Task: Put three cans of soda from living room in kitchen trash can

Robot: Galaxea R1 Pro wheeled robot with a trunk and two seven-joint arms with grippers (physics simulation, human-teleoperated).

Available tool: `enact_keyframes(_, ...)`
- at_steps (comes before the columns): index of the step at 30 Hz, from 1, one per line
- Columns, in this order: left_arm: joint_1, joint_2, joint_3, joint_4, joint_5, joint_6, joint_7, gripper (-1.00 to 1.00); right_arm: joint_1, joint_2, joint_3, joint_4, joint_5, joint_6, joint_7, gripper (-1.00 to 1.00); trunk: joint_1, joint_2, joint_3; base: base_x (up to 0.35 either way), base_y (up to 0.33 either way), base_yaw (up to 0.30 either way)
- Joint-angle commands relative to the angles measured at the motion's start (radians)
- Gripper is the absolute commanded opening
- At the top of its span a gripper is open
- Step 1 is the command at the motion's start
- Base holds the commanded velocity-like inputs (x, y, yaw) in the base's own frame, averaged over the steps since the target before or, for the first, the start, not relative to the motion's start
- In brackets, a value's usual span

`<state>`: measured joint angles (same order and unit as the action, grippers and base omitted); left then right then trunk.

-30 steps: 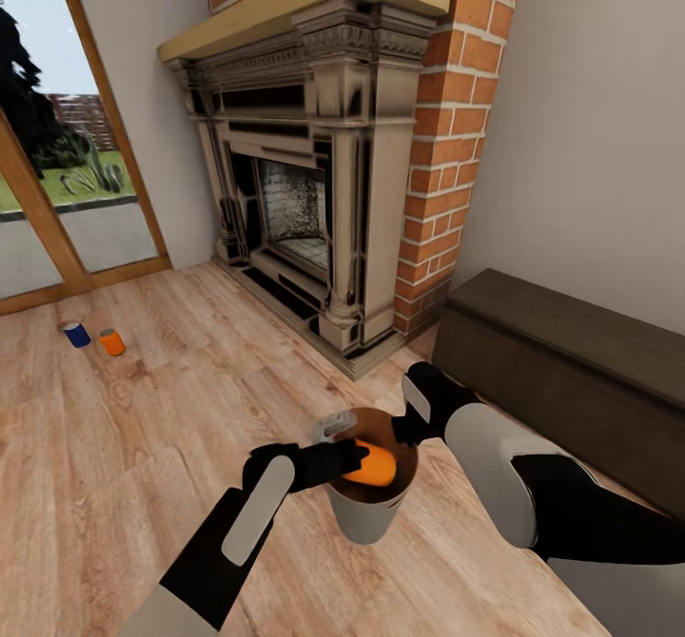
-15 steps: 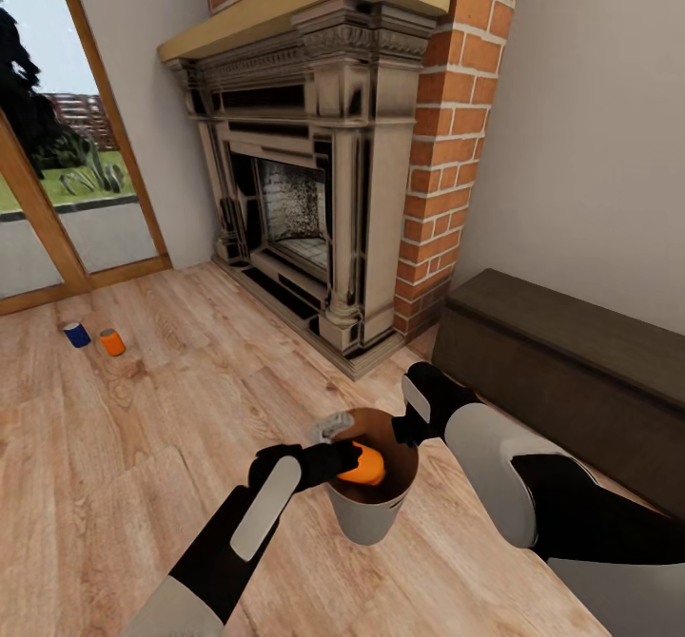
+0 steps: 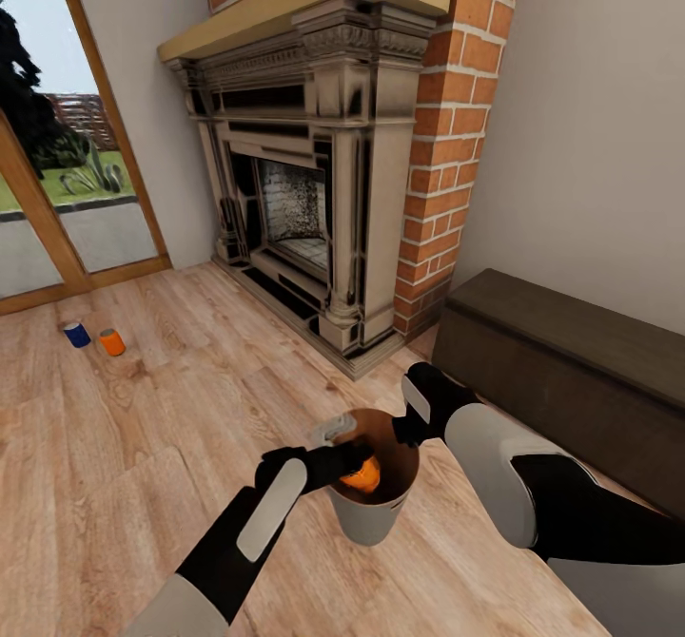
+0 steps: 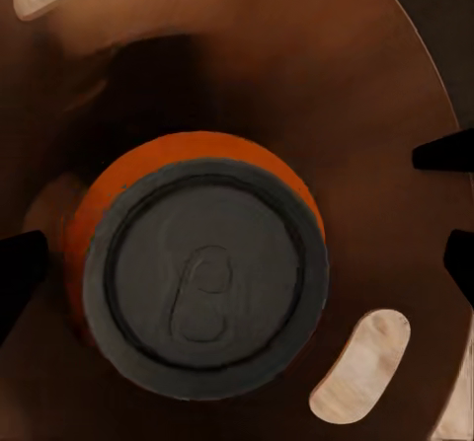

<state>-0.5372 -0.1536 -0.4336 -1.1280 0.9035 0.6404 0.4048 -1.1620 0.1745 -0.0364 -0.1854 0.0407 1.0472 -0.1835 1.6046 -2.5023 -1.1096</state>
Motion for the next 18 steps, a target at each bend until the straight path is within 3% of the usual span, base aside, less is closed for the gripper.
enact_keyframes(1,-0.002,0.000,-0.001,0.006,-0.012,-0.001,0.003,1.00,-0.001,0.000,-0.012,0.000,-0.028,0.000,0.004,-1.00,0.000,0.000,0.000,0.000,0.000,0.000)
enact_keyframes(11,-0.011,-0.001,-0.006,0.022,-0.009,-0.025,0.003,1.00,-0.001,0.000,-0.013,0.001,-0.028,0.000,0.004,-1.00,0.000,0.000,0.000,0.000,0.000,0.000)
enact_keyframes(18,-0.010,0.008,-0.007,-0.014,-0.008,-0.020,-0.009,1.00,-0.001,0.000,-0.013,0.002,-0.028,0.000,0.003,-1.00,0.000,0.000,0.000,0.000,0.000,0.000)
